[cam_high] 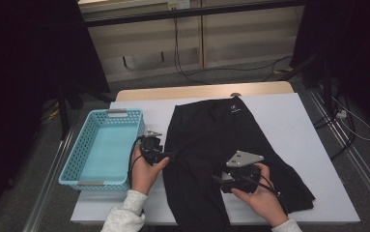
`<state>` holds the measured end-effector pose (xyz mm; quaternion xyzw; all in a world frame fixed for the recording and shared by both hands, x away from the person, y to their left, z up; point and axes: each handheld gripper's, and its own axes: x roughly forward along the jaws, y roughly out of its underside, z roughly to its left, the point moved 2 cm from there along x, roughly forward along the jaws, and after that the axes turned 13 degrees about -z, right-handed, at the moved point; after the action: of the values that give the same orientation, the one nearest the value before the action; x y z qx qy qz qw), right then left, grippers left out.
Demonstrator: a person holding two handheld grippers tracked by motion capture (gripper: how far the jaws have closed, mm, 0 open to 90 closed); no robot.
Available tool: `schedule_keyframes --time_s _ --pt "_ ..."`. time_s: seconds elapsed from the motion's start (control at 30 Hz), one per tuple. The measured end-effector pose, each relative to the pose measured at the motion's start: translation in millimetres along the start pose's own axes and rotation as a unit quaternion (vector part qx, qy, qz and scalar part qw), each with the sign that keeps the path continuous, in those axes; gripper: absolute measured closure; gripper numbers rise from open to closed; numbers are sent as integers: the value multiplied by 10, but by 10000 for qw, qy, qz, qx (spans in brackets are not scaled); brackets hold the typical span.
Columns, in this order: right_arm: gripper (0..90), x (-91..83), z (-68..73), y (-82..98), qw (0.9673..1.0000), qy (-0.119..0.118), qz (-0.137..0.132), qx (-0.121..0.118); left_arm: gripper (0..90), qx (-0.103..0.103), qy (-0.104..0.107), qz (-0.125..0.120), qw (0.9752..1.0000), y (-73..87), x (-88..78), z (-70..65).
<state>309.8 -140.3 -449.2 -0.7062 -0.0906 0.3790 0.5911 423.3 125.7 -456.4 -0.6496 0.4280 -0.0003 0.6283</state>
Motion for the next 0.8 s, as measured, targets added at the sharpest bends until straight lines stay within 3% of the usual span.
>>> schedule_keyframes --time_s 0.8 --pt "233 55 47 -23 10000 -80 -9 -15 225 -110 -17 39 9999 44 -18 31"
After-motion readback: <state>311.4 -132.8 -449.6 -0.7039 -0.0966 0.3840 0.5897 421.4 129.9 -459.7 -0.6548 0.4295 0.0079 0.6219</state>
